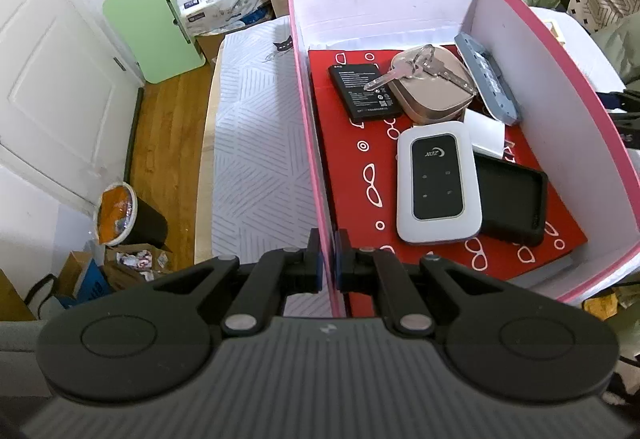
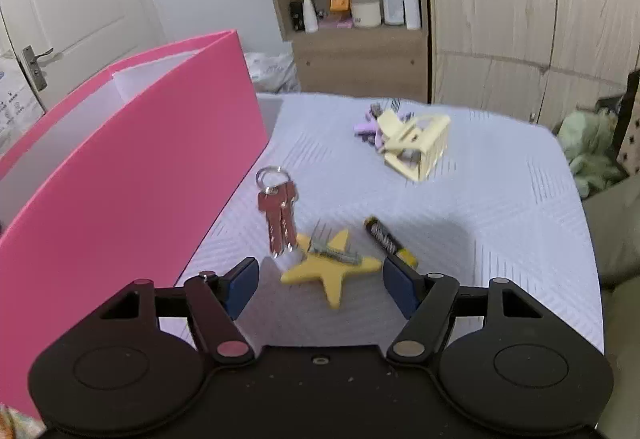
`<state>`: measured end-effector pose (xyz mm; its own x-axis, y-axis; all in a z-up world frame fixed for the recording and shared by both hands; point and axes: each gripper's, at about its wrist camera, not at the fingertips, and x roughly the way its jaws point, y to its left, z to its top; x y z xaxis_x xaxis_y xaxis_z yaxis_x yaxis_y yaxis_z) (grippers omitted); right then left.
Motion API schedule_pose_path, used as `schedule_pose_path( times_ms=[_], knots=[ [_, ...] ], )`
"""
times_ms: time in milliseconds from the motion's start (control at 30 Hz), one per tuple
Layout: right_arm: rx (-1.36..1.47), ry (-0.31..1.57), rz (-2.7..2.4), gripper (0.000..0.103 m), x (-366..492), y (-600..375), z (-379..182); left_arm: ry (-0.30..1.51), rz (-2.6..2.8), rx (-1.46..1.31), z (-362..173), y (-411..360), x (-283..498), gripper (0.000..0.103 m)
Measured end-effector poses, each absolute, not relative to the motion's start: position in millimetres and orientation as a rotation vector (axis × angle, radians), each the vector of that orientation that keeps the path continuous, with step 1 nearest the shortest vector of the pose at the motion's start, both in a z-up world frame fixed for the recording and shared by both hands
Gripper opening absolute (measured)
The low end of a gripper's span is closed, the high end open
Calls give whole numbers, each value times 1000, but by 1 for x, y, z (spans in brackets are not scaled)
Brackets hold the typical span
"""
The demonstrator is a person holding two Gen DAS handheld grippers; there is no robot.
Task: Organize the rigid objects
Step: 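Grasp the yellow star hair clip with the right gripper, then lower the yellow star clip into the box beside the keys and release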
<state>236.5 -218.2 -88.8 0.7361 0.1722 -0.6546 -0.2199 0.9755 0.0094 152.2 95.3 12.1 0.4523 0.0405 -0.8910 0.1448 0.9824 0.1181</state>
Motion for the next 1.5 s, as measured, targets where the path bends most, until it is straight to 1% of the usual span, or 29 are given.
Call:
schedule_pose_path(
  times_ms=[67, 233, 433, 567, 667, 800, 933, 1033, 1100, 1233, 1333, 1367, 1500],
  knots=[
    [-93, 707, 199, 59, 233, -212, -92, 1103, -67, 181, 12, 97, 152, 5],
    [-30, 682, 235, 59, 216, -216, -79, 1105, -74, 173, 13, 98, 153, 5],
    [-49, 530, 320, 59, 177, -195, -23, 1096, -80, 126, 12, 103, 153, 5],
    [-144, 473, 468, 59, 155, -157, 4, 1078, -80, 147, 12, 100, 150, 5],
    [-175, 518, 582, 59, 159, -126, 10, 1066, -83, 128, 15, 103, 150, 5],
    [-235, 674, 646, 59, 185, -87, 3, 1034, -99, 122, 23, 106, 147, 5],
    [-171, 862, 714, 59, 223, -62, -6, 1026, -102, 126, 23, 105, 147, 5],
    [-153, 935, 693, 59, 245, -48, -16, 1020, -108, 121, 23, 106, 147, 5],
    [-213, 947, 688, 59, 245, -35, -26, 1023, -121, 105, 23, 110, 147, 5],
    [-241, 966, 693, 59, 244, -19, -36, 1034, -131, 88, 24, 113, 149, 5],
    [-330, 890, 613, 59, 238, -13, -36, 1029, -124, 106, 23, 110, 148, 5],
    [-336, 864, 592, 61, 236, -15, -35, 1027, -122, 107, 23, 110, 148, 5],
    [-231, 797, 587, 62, 227, -41, -18, 1028, -118, 90, 23, 111, 147, 5]
  ],
)
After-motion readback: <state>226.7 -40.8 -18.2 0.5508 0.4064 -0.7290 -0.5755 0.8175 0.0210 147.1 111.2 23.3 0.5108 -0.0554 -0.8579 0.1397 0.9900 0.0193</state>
